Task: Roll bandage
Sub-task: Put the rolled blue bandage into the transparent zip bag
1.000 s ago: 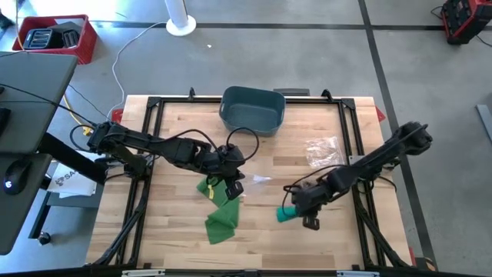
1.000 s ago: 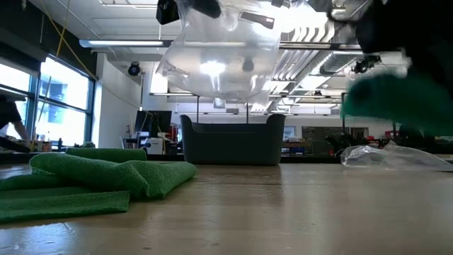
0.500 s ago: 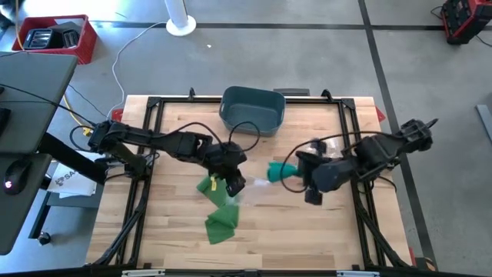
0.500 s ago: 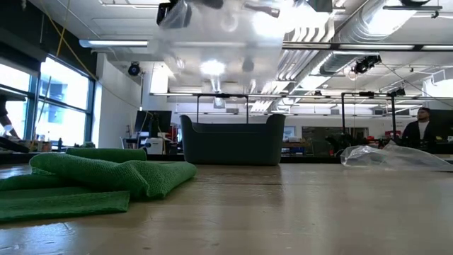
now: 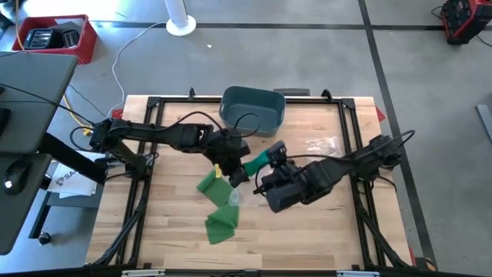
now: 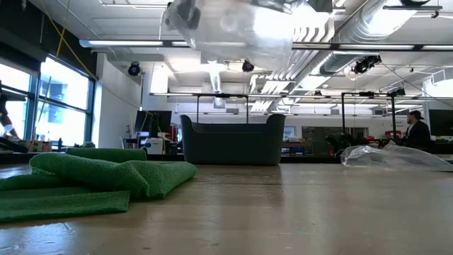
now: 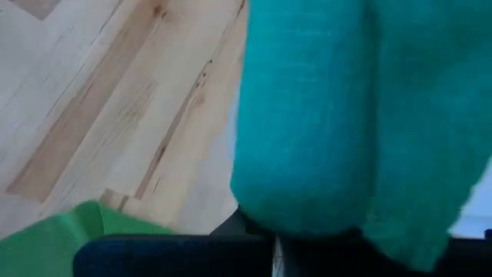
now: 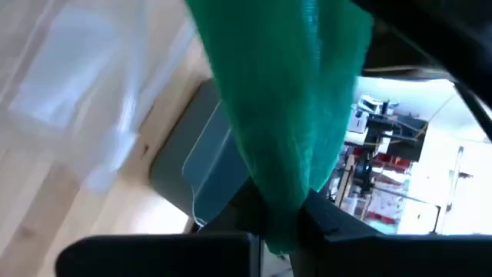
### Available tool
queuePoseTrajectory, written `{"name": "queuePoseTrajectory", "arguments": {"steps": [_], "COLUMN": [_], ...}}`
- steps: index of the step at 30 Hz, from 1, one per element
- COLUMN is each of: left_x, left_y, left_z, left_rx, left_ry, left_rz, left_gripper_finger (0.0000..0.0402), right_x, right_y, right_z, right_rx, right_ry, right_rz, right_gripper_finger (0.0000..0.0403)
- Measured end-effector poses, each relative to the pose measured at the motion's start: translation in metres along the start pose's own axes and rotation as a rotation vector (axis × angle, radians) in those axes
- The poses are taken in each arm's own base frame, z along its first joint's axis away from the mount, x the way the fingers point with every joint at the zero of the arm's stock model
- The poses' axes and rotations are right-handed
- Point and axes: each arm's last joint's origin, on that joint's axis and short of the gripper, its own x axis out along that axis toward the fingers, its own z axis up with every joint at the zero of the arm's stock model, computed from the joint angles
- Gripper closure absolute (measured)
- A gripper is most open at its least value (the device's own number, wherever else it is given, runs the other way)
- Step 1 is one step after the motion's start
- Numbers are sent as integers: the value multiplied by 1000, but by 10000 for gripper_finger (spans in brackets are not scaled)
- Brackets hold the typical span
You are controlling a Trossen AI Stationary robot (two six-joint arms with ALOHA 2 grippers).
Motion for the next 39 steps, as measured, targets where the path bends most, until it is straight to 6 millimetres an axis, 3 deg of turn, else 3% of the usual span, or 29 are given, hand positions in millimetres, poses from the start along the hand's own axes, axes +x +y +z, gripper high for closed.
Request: {"name": "queuePoseTrajectory", "arguments": {"steps": [25, 32, 39], "left_x": [-4, -5, -3], "left_y": [8, -1, -2], "left_z": [12, 19, 16], "left_rx": [-46, -67, -84], "left_ry": [-85, -182, -257], "left_rz": [30, -33, 60], "left_gripper_finger": [401, 401, 401], "right_x": [-30, -25, -14], "right_y": [33, 29, 25], "right_z": [-3, 0, -11], "right_rx": [-168, -170, -139], "right_ry": [-15, -45, 42], "right_rz": [150, 182, 215], "right_gripper_finger": [382, 382, 382]}}
